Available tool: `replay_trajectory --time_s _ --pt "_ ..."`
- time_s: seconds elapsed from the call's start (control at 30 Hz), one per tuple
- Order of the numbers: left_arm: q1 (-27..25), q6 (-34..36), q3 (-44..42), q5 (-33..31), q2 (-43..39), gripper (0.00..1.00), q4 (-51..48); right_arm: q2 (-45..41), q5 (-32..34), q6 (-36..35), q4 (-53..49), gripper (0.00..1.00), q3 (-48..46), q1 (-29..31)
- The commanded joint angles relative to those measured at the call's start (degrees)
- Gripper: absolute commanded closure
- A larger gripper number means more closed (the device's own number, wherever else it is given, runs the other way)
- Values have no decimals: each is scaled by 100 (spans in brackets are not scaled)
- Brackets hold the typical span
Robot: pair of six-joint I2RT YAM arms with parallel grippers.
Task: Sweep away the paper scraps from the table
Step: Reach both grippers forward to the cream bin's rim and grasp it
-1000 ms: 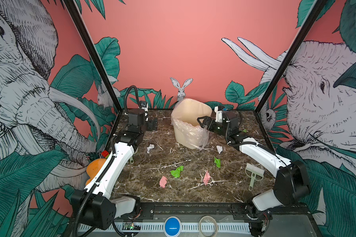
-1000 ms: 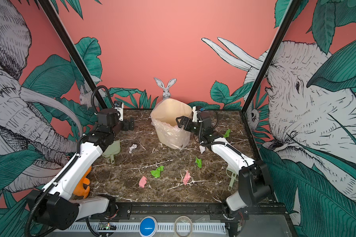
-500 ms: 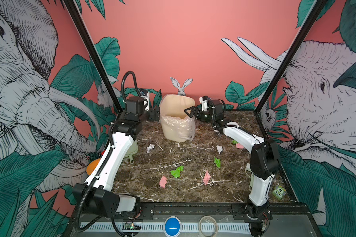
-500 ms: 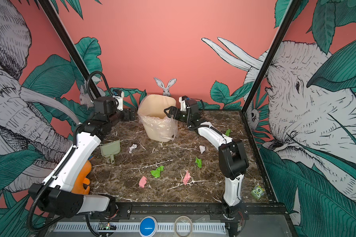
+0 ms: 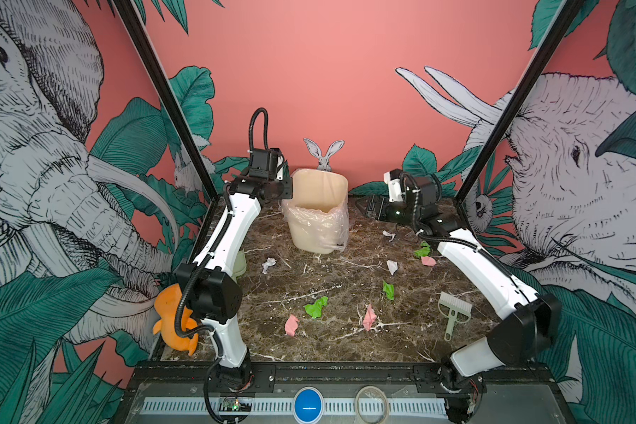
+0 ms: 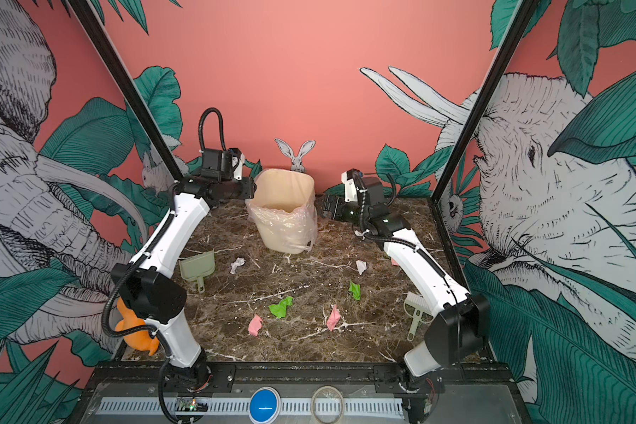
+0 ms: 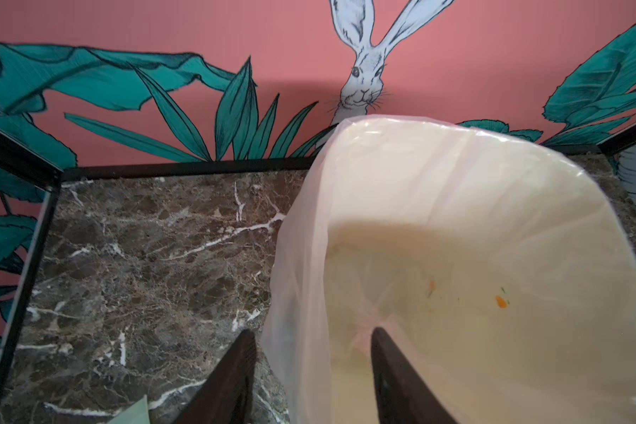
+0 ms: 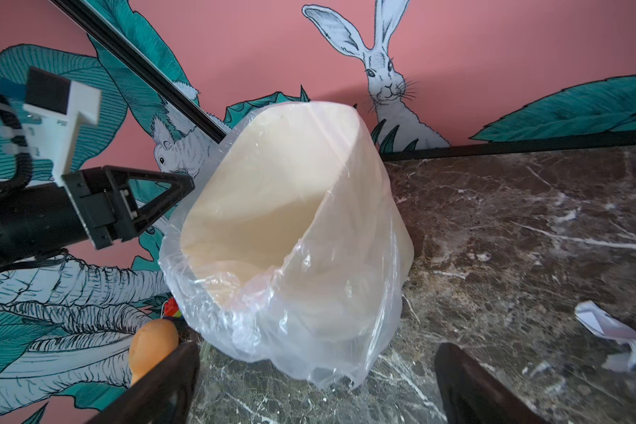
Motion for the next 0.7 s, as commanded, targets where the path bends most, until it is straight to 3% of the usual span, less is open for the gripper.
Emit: replay_trajectory --time_s 0.0,0.23,0.67 --pt "-88 -198 380 -7 125 52 -566 -208 298 -90 -314 1 -292 12" --pt "-147 -131 602 -338 498 60 -711 -352 299 -29 -380 1 -404 12" --pt "-254 -207 933 -544 898 88 -801 -267 256 40 -344 1 -508 38"
